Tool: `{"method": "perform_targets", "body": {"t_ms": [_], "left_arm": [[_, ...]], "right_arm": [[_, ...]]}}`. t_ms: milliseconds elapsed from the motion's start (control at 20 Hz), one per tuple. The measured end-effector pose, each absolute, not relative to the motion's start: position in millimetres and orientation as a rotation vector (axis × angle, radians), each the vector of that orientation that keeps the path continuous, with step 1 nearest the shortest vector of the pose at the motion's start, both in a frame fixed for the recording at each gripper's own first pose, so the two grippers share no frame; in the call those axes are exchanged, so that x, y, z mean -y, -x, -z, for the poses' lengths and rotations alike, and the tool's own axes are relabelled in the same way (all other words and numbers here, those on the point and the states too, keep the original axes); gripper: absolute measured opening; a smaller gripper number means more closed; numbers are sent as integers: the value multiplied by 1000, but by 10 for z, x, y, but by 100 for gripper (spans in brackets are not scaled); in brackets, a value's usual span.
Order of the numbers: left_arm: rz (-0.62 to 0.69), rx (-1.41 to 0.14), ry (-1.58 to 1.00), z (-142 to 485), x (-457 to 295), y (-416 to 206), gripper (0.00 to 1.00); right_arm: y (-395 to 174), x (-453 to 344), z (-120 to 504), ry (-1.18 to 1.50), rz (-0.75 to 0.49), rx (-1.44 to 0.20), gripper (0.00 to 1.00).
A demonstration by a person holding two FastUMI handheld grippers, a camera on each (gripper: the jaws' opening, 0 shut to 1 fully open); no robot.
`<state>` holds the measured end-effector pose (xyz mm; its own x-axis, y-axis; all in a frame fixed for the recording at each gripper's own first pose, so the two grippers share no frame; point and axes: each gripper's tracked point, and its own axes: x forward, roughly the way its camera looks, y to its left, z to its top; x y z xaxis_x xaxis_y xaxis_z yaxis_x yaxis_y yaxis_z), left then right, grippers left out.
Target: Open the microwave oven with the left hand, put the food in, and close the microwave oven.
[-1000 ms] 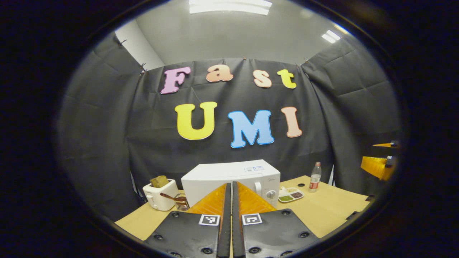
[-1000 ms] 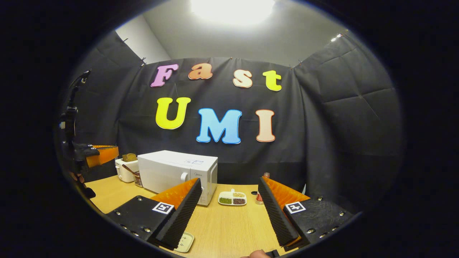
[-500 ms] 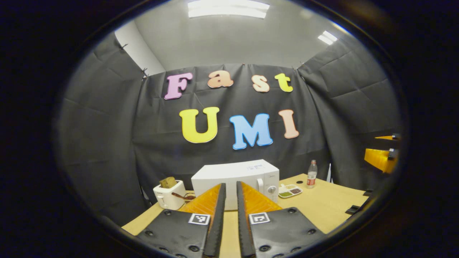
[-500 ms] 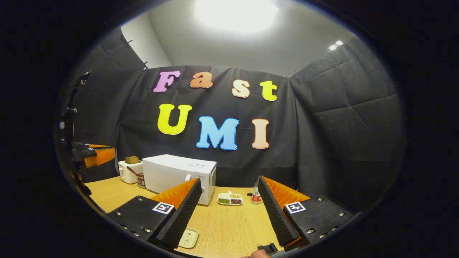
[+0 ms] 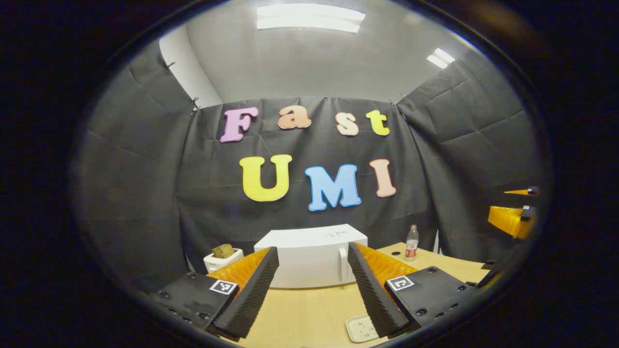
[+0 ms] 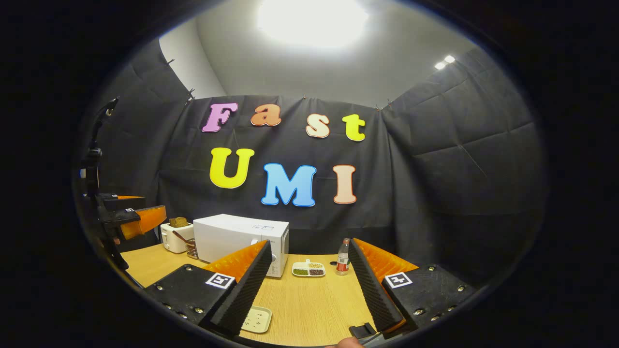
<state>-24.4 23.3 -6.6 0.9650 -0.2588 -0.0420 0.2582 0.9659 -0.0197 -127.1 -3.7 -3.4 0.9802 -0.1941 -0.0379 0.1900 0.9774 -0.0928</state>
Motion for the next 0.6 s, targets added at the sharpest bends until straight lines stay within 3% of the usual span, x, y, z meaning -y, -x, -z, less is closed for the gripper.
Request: {"method": "perform_targets", "body": {"t_ms": [600], "left_arm": [[184,-9,26,1,-542,322,99]], "right_arm": [[1164,-23,-87,60,172,-10,97]]}}
